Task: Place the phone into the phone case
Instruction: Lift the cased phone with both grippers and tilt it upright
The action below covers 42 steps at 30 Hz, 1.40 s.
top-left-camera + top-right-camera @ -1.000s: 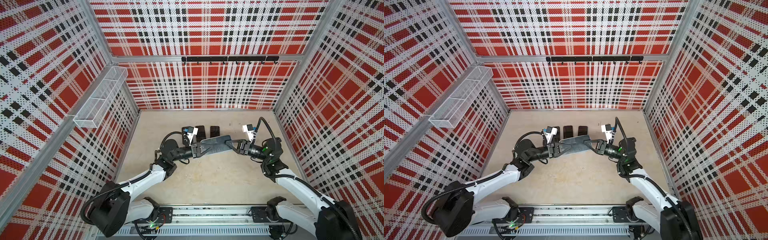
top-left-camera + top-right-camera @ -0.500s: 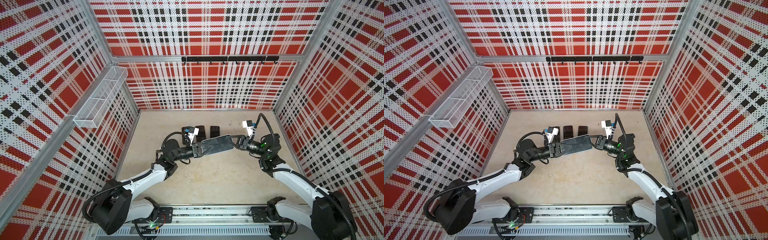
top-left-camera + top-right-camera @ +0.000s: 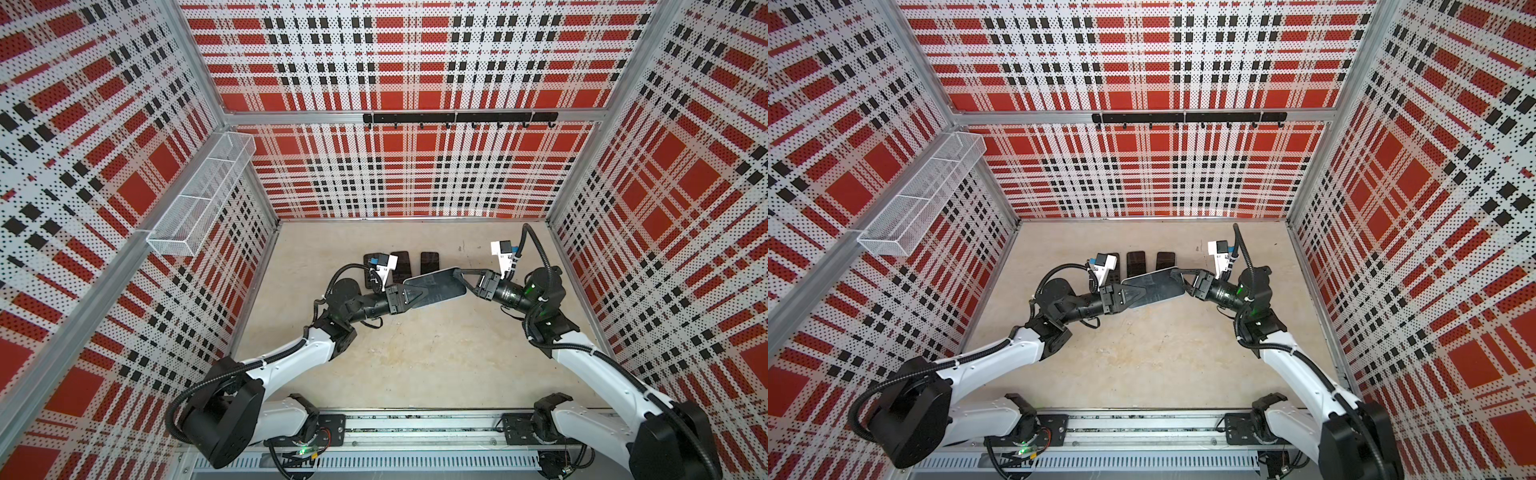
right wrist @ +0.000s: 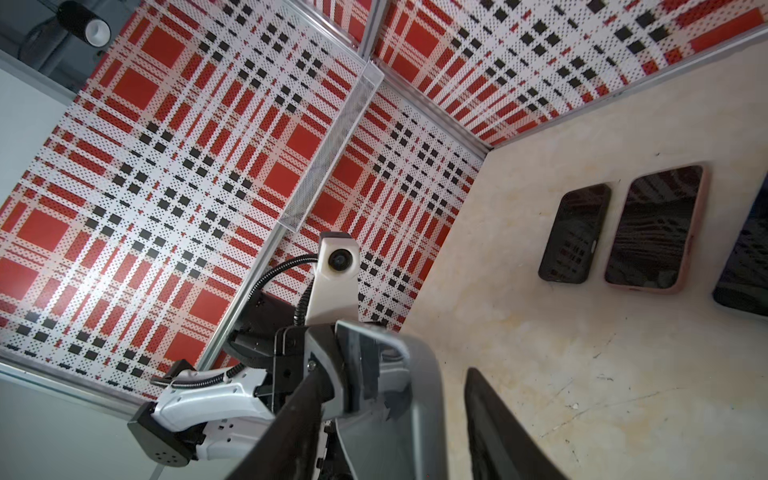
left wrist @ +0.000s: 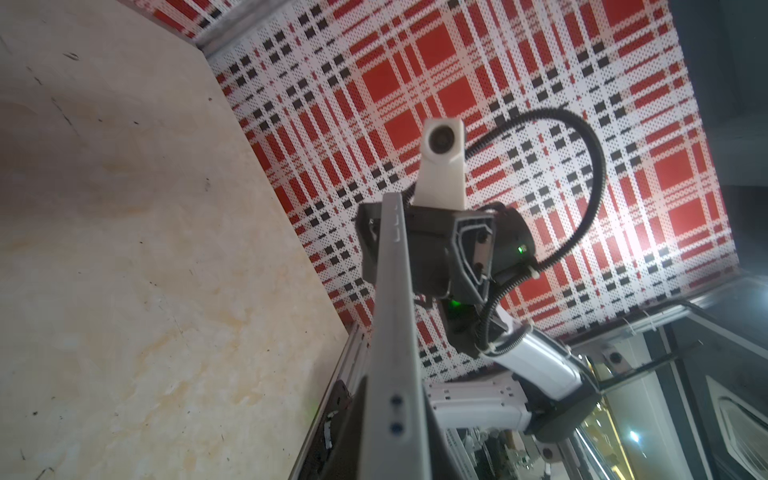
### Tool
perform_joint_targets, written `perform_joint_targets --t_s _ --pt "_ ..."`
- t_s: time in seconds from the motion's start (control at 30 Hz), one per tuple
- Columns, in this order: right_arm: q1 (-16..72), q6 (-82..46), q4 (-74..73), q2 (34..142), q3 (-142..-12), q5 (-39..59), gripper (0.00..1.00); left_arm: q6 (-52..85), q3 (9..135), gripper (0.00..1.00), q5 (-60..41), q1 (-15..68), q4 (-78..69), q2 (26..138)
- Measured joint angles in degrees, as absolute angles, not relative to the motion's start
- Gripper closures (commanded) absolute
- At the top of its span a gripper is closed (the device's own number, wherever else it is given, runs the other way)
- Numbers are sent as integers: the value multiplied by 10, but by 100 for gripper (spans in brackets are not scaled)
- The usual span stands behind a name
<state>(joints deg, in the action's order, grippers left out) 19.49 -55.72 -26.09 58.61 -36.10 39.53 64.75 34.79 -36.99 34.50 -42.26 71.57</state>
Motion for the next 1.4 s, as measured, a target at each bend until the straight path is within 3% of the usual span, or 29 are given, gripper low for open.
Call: perform_joint_targets --t_s 0.27,0.57,0.8,1.0,1.27,1.4 --pt "265 -612 -373 554 -267 262 38 654 366 95 -199 386 -414 692" --pt "396 -609 -576 668 -253 123 46 664 379 95 -130 423 -420 716" --pt "420 -621 -719 769 -259 76 64 672 379 95 -113 440 -428 722" --pt "420 -614 -748 765 -262 53 68 675 372 96 -108 444 -455 721" --pt "422 -635 -756 761 -265 36 90 677 370 95 -111 446 -483 722" --pt "427 -676 -773 761 -275 33 99 672 370 88 -120 446 -515 724"
